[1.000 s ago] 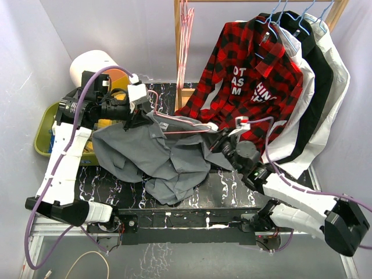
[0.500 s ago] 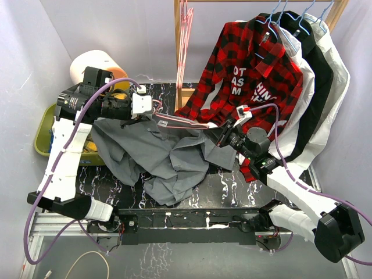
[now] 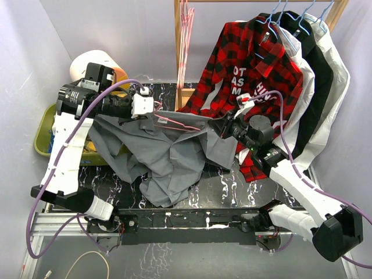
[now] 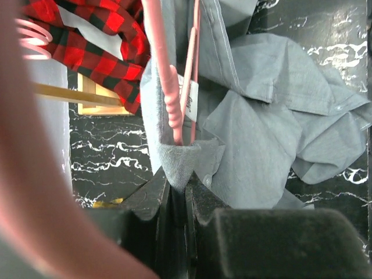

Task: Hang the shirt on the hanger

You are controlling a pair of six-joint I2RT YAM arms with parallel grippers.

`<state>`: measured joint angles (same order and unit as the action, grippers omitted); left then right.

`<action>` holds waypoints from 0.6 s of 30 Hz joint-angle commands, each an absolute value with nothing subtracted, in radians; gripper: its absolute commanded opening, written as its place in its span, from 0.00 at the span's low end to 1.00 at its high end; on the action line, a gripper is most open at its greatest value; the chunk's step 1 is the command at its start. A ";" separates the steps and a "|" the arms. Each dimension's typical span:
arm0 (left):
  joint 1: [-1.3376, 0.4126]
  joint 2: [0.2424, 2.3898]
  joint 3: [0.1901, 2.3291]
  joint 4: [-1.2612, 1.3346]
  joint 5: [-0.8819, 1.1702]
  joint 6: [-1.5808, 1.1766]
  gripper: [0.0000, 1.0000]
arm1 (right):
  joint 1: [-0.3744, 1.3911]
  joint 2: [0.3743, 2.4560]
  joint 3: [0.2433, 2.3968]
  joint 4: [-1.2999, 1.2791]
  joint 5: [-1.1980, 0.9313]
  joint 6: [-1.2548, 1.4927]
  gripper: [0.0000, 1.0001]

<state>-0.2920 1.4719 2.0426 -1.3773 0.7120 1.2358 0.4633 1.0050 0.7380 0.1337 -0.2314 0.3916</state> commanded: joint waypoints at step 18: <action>-0.264 1.339 1.782 -0.893 0.509 0.747 0.00 | 0.533 1.053 0.945 -0.146 -0.433 0.592 0.08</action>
<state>-0.2924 1.4117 1.8149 -1.0412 0.5846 0.9089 0.4408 1.0679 0.9028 -0.1917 -0.4015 0.4477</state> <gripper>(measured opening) 0.062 0.094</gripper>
